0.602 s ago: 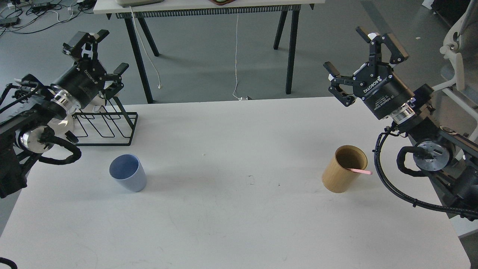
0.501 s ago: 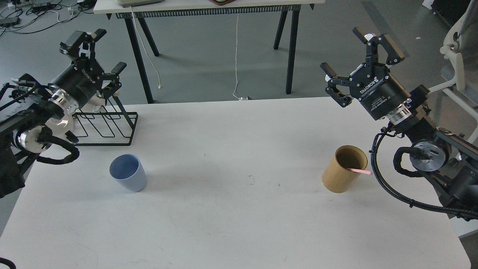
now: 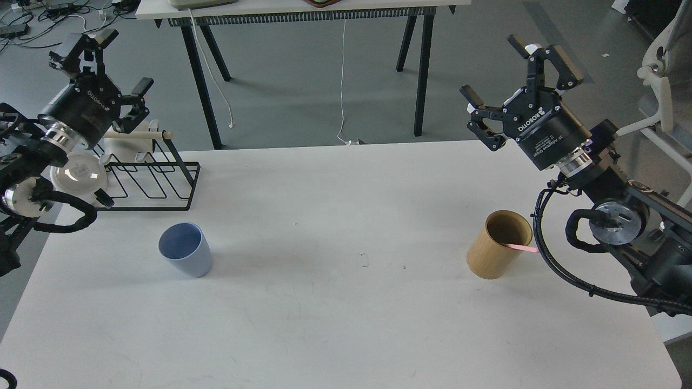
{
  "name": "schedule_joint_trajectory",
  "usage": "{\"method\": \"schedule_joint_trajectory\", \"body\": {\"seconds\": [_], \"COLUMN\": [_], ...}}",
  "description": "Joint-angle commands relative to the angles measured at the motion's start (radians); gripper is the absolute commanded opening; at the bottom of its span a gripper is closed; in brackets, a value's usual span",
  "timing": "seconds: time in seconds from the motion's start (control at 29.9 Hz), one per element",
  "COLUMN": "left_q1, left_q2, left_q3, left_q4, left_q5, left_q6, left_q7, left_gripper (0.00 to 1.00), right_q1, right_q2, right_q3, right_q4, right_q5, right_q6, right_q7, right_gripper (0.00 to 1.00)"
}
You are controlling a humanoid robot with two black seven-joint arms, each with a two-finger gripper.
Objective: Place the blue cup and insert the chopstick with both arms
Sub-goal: 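Raise the left gripper and swing it toward the light blue cup, then lower the left gripper and close it on the light blue cup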
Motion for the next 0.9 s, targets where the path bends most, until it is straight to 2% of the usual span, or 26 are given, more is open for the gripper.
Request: {"method": "schedule_joint_trajectory", "body": {"seconds": [0.0, 0.1, 0.23, 0.33, 0.43, 0.57, 0.67, 0.87], "left_q1": [-0.003, -0.005, -0.014, -0.017, -0.017, -0.011, -0.009, 0.006], "left_q2": [0.051, 0.144, 0.292, 0.42, 0.51, 0.571, 0.586, 0.565], "left_q3": [-0.05, -0.038, -0.035, 0.059, 0.167, 0.239, 0.291, 0.324], "left_q4": [-0.097, -0.253, -0.495, -0.652, -0.695, -0.721, -0.706, -0.607], "left_q5": [0.01, 0.112, 0.504, 0.707, 0.795, 1.0, 1.164, 1.238], "left_q6": [0.0, 0.0, 0.0, 0.0, 0.0, 0.0, 0.0, 0.015], "left_q7": [0.0, 0.0, 0.0, 0.0, 0.0, 0.0, 0.0, 0.0], "left_gripper": [1.0, 1.0, 1.0, 1.0, 1.0, 1.0, 1.0, 1.0], "right_q1": [-0.005, -0.01, -0.013, -0.013, -0.013, -0.025, -0.045, -0.07], "right_q2": [-0.016, -0.05, -0.082, -0.093, -0.099, -0.101, -0.098, -0.098], "right_q3": [0.004, 0.005, 0.005, 0.007, 0.005, 0.0, 0.002, 0.004], "right_q4": [0.003, -0.001, -0.012, -0.029, -0.035, -0.047, -0.047, -0.049], "right_q5": [0.002, 0.002, 0.0, 0.0, 0.0, 0.0, 0.0, 0.0], "right_q6": [0.0, 0.0, 0.0, 0.0, 0.0, 0.0, 0.0, 0.0], "right_q7": [0.0, 0.0, 0.0, 0.0, 0.0, 0.0, 0.0, 0.0], "right_gripper": [0.99, 0.99, 0.99, 0.99, 0.99, 0.99, 0.99, 0.99]}}
